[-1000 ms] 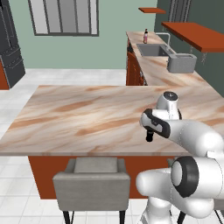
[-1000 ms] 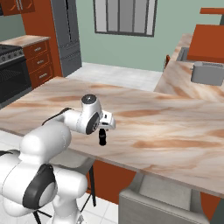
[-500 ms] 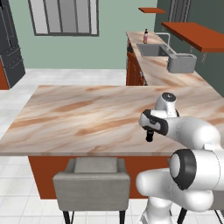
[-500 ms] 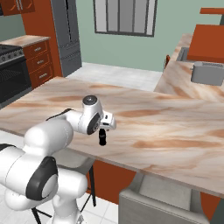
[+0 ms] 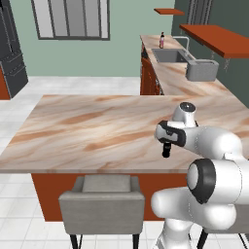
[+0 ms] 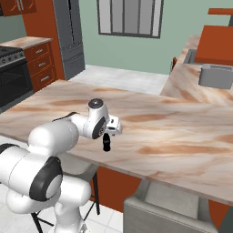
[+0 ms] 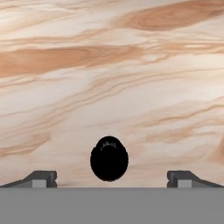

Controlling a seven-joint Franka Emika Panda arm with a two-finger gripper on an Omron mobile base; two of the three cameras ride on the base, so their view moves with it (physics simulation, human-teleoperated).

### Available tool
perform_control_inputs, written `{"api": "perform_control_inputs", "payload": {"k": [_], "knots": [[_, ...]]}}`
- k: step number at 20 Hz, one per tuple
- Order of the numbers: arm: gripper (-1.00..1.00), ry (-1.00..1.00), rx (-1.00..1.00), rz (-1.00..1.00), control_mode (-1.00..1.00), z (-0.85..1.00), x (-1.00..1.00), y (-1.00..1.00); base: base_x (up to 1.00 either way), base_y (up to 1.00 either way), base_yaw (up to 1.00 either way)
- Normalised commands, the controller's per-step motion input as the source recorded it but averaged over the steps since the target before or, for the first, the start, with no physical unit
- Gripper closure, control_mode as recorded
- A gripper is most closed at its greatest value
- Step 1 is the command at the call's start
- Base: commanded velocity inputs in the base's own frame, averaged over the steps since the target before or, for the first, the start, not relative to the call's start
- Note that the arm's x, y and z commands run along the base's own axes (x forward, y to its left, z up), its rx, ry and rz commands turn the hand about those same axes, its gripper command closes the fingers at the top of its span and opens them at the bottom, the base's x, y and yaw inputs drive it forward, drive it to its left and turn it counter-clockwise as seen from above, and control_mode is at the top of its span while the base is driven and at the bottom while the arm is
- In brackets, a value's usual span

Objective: Place the large bottle from the dining counter next to the other large bottle outside the sink, and place the small bottle from the dining counter next to the other small bottle inside the sink.

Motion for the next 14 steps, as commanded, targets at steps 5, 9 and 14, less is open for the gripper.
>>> {"api": "perform_control_inputs", "payload": {"k": [5,9,14], "knots": [[-1.00,0.00,0.01,0.00,-1.00,-0.13,0.04,0.00,0.00,0.00,0.00],[-1.00,0.00,0.00,0.00,-1.00,-0.11,0.11,0.00,0.00,0.00,0.00],[-1.00,0.00,0.00,0.00,-1.00,-0.12,0.15,0.00,0.00,0.00,0.00]]}}
